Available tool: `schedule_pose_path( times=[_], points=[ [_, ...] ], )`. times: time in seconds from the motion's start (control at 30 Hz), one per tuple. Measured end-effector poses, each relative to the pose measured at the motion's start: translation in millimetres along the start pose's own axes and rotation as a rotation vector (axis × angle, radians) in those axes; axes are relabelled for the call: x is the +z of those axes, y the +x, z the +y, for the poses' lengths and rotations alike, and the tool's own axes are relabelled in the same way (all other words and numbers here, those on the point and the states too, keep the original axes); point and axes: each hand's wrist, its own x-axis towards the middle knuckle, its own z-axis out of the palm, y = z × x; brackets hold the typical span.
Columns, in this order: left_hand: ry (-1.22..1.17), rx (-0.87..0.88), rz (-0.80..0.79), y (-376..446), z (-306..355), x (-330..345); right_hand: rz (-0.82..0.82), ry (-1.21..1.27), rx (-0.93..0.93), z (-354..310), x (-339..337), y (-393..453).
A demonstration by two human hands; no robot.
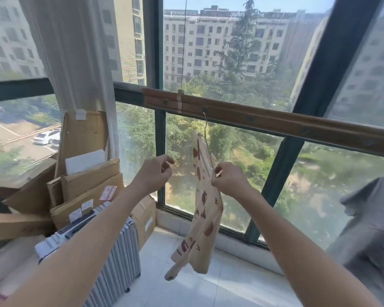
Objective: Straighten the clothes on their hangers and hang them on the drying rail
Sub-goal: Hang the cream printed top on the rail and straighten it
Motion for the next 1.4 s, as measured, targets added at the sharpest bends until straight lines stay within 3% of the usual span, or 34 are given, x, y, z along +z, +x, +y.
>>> schedule_pose_path(
  times=[0.33, 0.9, 1.4],
  points=[
    [0.093, 0.067, 0.056, 17, 15, 8, 0.145, 0.032, -0.141, 47, -37, 0],
    [0.176, 0.138, -0.023, 77, 2, 17, 0.103, 0.07, -0.134, 77, -46, 1],
    [-0.149, 0.181, 0.023, 112, -7, 36, 0.133, 0.032, -0.01, 98, -53, -5]
  ],
)
